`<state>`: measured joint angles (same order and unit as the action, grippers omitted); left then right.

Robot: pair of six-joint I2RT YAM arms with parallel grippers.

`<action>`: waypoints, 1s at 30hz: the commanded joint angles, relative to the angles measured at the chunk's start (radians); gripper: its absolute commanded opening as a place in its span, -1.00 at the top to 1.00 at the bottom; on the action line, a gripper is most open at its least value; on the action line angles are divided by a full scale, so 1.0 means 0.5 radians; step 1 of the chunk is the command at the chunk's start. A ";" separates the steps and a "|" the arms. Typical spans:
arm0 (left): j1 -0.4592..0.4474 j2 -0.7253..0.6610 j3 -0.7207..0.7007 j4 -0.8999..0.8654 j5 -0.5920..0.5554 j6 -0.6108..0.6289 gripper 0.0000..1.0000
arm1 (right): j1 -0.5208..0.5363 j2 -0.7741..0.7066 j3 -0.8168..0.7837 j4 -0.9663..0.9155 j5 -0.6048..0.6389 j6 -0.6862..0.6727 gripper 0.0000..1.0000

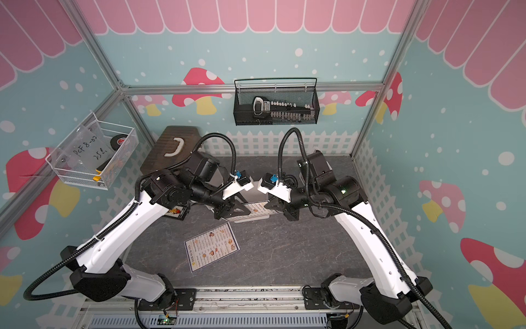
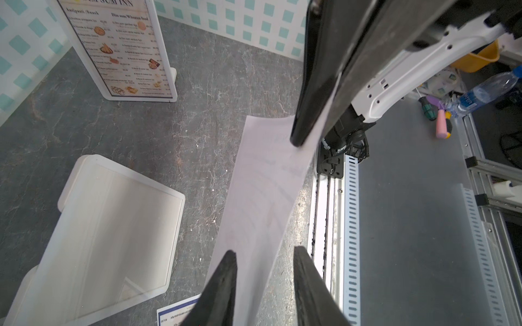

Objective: Insert the menus into the narrow rack
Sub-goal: Pick up the menu from the center of the board.

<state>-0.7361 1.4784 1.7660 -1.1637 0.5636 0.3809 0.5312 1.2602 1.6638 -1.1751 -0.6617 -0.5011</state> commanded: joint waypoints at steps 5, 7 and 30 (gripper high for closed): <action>-0.042 0.019 0.060 -0.102 -0.079 0.128 0.55 | 0.013 -0.017 0.041 -0.068 0.007 -0.062 1.00; -0.046 0.022 0.066 -0.102 -0.091 0.129 0.60 | 0.011 -0.016 0.043 -0.070 0.017 -0.060 1.00; -0.056 -0.296 -0.139 0.466 -0.606 -0.178 1.00 | -0.390 -0.480 -0.616 1.256 0.166 0.843 -0.43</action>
<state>-0.7609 1.3945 1.7199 -1.0603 0.3557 0.3386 0.3927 1.0683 1.4265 -0.8043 -0.5682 -0.2394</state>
